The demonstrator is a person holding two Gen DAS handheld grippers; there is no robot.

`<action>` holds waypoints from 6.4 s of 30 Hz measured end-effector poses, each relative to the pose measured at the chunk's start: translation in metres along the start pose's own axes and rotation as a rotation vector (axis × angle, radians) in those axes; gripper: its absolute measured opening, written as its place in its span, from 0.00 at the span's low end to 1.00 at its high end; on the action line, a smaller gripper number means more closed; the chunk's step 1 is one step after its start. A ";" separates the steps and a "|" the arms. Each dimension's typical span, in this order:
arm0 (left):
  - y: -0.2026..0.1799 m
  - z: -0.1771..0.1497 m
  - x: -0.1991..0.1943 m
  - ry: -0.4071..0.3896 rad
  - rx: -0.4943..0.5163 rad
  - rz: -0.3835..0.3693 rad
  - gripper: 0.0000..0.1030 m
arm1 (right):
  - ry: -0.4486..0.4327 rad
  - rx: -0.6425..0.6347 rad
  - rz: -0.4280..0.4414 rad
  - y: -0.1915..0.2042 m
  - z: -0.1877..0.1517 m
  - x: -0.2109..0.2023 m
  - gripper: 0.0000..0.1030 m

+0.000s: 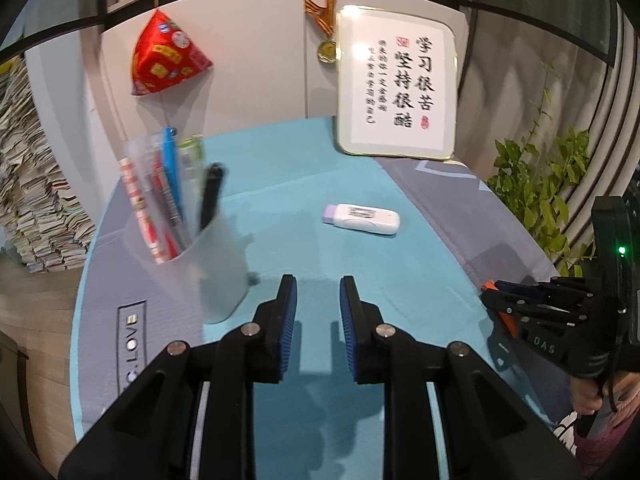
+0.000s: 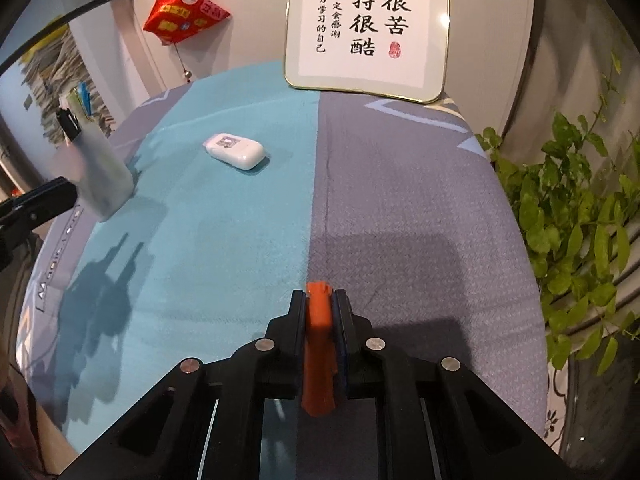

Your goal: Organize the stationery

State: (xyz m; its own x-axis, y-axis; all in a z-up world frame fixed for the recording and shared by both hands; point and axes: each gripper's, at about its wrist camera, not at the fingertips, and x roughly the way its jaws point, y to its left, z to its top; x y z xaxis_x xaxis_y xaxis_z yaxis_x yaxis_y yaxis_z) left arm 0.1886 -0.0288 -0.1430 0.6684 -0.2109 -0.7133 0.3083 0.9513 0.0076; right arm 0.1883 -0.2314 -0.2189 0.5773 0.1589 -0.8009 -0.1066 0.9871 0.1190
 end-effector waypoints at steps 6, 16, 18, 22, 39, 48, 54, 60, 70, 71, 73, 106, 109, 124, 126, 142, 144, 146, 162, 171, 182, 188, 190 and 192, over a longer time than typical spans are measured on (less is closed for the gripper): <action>-0.019 0.020 0.029 0.062 -0.043 0.002 0.40 | -0.021 0.028 0.088 -0.011 -0.002 0.000 0.13; -0.031 0.072 0.109 0.230 -0.340 0.163 0.48 | -0.042 0.029 0.131 -0.016 -0.005 0.000 0.13; -0.035 0.078 0.123 0.244 -0.349 0.207 0.48 | -0.044 0.025 0.133 -0.017 -0.006 -0.001 0.13; -0.039 0.083 0.143 0.272 -0.372 0.249 0.50 | -0.051 0.019 0.133 -0.021 -0.009 -0.004 0.13; -0.036 0.060 0.126 0.303 -0.316 0.084 0.22 | -0.087 0.065 0.122 -0.037 -0.010 -0.012 0.13; -0.027 0.019 0.042 0.180 -0.184 -0.004 0.22 | -0.093 0.058 0.103 -0.026 -0.007 -0.017 0.13; -0.009 -0.002 0.007 0.086 -0.162 -0.002 0.22 | -0.095 0.041 0.087 -0.012 -0.004 -0.024 0.13; 0.009 -0.012 -0.017 0.005 -0.158 0.020 0.22 | -0.121 0.004 0.058 0.012 0.004 -0.038 0.13; 0.052 -0.034 -0.043 -0.067 -0.214 0.080 0.22 | -0.136 -0.077 0.062 0.065 0.021 -0.048 0.13; 0.057 -0.037 -0.045 -0.074 -0.218 0.093 0.22 | -0.141 -0.088 0.065 0.072 0.023 -0.050 0.13; 0.065 -0.043 -0.050 -0.087 -0.226 0.114 0.22 | -0.154 -0.114 0.072 0.088 0.029 -0.053 0.13; 0.128 -0.068 -0.065 -0.118 -0.344 0.161 0.22 | -0.257 -0.185 0.135 0.231 0.138 -0.012 0.13; 0.127 -0.068 -0.064 -0.115 -0.339 0.160 0.22 | -0.285 -0.211 0.127 0.234 0.136 -0.010 0.13; 0.127 -0.068 -0.065 -0.114 -0.342 0.156 0.22 | -0.284 -0.264 0.121 0.230 0.127 -0.006 0.13; 0.126 -0.067 -0.065 -0.113 -0.341 0.154 0.22 | -0.283 -0.259 0.130 0.227 0.126 -0.009 0.13; 0.119 -0.058 -0.068 -0.129 -0.319 0.142 0.22 | -0.303 -0.226 0.134 0.183 0.098 -0.048 0.13; 0.118 -0.053 -0.070 -0.138 -0.315 0.135 0.22 | -0.287 -0.215 0.124 0.175 0.094 -0.046 0.14; 0.116 -0.045 -0.073 -0.152 -0.305 0.127 0.22 | -0.266 -0.200 0.112 0.166 0.088 -0.042 0.14; 0.098 0.033 -0.068 -0.210 -0.244 0.079 0.22 | -0.195 -0.093 0.081 0.102 0.053 -0.037 0.13; 0.095 0.041 -0.037 -0.130 -0.235 0.135 0.22 | -0.195 -0.020 0.120 0.077 0.049 -0.036 0.13; 0.095 0.037 -0.019 -0.082 -0.233 0.157 0.22 | -0.173 0.011 0.129 0.066 0.048 -0.031 0.13; 0.095 0.035 -0.012 -0.059 -0.234 0.157 0.23 | -0.159 -0.003 0.128 0.071 0.047 -0.028 0.13; 0.095 0.034 -0.009 -0.051 -0.236 0.162 0.23 | -0.154 -0.009 0.127 0.073 0.047 -0.026 0.13; 0.096 0.034 -0.006 -0.044 -0.236 0.168 0.23 | -0.152 -0.011 0.127 0.075 0.046 -0.026 0.13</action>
State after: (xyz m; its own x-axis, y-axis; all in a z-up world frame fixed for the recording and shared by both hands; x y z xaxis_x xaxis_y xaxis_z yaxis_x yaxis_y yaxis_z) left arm 0.2367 0.0558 -0.1142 0.7268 -0.0501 -0.6850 0.0280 0.9987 -0.0434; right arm 0.2031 -0.1612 -0.1622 0.6740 0.2834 -0.6822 -0.1949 0.9590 0.2058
